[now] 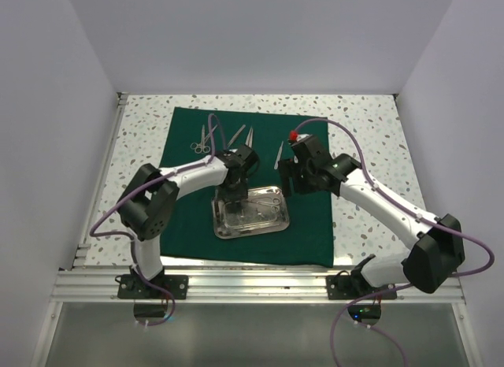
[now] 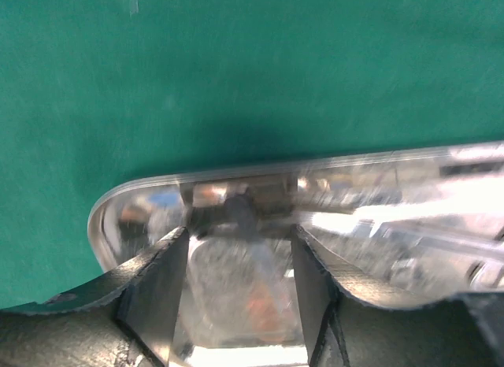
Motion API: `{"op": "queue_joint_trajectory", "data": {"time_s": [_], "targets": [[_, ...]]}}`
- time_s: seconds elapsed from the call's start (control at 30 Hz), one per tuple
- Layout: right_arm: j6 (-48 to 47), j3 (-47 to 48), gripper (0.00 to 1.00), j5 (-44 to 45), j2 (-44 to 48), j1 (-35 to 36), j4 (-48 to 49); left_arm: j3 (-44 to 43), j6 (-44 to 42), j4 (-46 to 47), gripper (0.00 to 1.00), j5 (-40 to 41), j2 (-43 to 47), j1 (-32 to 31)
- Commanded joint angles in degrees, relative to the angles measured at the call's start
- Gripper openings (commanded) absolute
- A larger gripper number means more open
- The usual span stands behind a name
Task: Open and lay out the surgical kit
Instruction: Pick up the medical item from the container.
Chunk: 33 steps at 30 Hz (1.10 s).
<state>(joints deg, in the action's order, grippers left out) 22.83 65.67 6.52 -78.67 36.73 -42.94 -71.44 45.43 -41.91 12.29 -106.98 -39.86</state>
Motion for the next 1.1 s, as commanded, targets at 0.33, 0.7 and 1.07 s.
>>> {"op": "queue_joint_trajectory", "data": {"time_s": [0.33, 0.7, 1.07], "targets": [[-1.91, -0.72, 0.78, -0.29, 1.77, -0.17, -0.04, -4.25, 5.02, -5.2, 0.51, 5.11, -6.4, -1.45], [-2.0, -1.33, 0.78, -0.28, 1.51, -1.13, -0.04, 2.62, 6.78, -2.22, 0.29, 2.82, -4.03, -1.45], [-1.47, -0.02, 0.78, 0.68, 1.86, -1.49, -1.45, -2.56, 2.91, -2.38, 0.0, 3.44, -3.77, -1.45]]}}
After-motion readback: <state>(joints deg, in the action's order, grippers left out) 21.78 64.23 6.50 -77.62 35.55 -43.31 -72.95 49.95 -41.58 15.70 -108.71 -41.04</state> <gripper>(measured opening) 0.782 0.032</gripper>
